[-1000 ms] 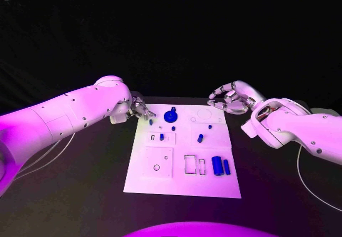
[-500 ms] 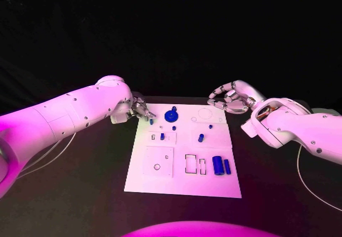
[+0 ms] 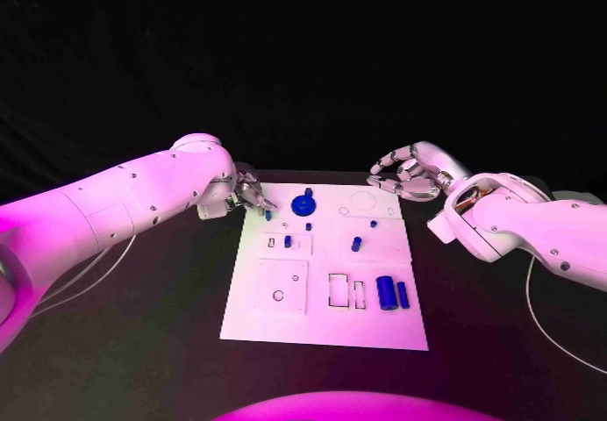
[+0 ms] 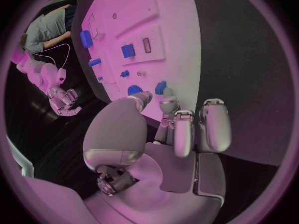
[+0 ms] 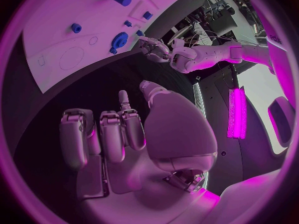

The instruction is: Assemble the parts on the task board

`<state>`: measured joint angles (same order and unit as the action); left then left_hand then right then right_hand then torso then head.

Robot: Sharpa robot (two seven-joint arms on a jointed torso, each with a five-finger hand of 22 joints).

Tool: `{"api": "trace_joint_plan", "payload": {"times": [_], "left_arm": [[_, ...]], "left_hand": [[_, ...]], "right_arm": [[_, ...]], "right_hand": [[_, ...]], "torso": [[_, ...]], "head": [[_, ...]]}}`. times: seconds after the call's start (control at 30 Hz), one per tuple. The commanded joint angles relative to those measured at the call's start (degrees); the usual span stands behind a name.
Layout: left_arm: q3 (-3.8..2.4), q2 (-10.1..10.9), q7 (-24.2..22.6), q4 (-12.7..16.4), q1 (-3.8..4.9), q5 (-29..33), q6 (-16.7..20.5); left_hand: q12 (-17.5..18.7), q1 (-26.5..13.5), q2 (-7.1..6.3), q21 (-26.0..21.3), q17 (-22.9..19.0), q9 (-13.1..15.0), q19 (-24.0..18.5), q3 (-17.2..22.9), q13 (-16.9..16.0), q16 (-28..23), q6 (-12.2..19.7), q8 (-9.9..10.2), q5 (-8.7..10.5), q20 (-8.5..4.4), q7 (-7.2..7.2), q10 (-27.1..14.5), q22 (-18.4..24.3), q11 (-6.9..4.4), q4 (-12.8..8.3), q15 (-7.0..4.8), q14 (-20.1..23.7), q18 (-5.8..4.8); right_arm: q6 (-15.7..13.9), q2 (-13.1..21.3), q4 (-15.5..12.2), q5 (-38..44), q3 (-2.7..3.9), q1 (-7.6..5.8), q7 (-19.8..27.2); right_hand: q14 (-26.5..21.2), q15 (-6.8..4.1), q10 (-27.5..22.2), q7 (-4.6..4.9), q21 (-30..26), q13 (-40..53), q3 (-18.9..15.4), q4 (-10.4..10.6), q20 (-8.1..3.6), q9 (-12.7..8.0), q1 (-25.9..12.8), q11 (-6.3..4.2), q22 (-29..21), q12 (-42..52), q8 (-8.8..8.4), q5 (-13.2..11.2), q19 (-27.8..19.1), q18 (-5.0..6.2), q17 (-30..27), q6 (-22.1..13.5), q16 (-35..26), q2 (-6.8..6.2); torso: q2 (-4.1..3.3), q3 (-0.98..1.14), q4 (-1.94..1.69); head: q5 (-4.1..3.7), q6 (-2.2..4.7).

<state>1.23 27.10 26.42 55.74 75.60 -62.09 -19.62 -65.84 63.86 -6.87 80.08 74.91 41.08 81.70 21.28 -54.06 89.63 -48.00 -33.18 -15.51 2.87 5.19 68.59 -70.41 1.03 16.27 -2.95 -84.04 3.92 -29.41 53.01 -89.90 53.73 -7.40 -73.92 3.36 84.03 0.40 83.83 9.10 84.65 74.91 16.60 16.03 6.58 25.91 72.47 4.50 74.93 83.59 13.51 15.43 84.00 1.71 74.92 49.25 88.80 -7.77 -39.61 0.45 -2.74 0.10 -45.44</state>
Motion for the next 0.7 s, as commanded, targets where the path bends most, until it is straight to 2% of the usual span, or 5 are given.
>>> {"api": "trace_joint_plan", "payload": {"times": [0.03,0.7], "left_arm": [[-0.01,-0.2,-0.8,0.1,0.00,0.9,-0.7],[0.03,-0.4,-0.7,-0.4,0.00,1.3,-1.8]], "left_hand": [[-0.2,0.7,-0.17,-0.1,15.0,0.0,0.1,0.1,0.1,0.3,-0.3,-0.4,-0.18,0.29,-0.03,-0.2,-0.1,-0.12,-0.1,0.25,-5.9,0.11],[-0.4,1.5,0.03,-0.1,15.1,0.0,0.1,0.2,0.0,0.4,-0.5,-0.6,-0.17,0.25,-0.13,-0.1,-0.1,-0.21,0.0,0.17,-6.0,0.12]], "right_arm": [[0.3,-0.1,0.0,0.2,0.01,0.04,0.3],[0.3,-0.1,-0.1,0.2,0.01,0.05,0.3]], "right_hand": [[4.9,-0.26,0.0,0.00,-0.4,7.9,0.1,0.2,-0.45,0.0,-0.5,-0.19,10.4,-0.2,0.24,0.1,2.6,-0.12,10.5,0.2,-0.2,0.20],[4.9,-0.27,0.0,-0.01,-0.4,8.0,0.2,0.2,-0.46,0.0,-0.5,-0.19,10.4,-0.1,0.28,0.1,2.6,-0.13,10.5,0.2,-0.2,0.25]], "torso": [[-0.01,-0.01,0.01],[-0.05,0.02,0.05]], "head": [[0.00,-0.06],[-0.30,-0.17]]}}
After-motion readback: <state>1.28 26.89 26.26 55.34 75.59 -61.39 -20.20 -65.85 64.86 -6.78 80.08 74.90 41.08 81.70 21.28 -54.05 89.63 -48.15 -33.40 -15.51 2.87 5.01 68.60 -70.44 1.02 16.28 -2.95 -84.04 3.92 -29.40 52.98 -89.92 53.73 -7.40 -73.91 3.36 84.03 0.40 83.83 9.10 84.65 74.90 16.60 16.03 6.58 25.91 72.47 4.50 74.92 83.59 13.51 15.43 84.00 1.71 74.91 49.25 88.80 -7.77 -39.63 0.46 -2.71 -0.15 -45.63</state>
